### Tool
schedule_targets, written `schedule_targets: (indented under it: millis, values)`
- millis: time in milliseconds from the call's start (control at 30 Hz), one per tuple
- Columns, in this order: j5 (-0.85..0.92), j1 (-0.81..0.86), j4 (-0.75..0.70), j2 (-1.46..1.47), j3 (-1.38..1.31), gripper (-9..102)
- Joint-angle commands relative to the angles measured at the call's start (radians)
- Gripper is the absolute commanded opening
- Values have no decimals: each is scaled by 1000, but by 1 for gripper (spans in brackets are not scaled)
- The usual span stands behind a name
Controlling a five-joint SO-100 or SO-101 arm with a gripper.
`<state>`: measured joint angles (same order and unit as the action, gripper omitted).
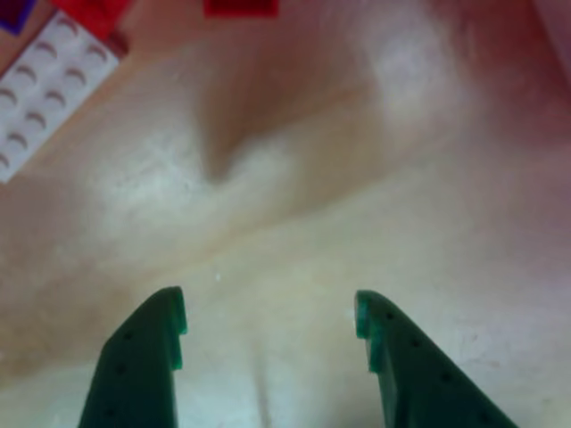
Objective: Put all lego bricks in the bin.
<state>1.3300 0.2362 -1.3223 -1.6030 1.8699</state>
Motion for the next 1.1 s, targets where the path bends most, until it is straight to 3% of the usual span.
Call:
schedule_targets:
  millis: [0, 333, 1067]
  values:
    - [25, 72, 132, 20, -9, 21]
    - [8, 100, 379, 67, -12, 18]
    - [-8, -35, 333, 184, -98, 17]
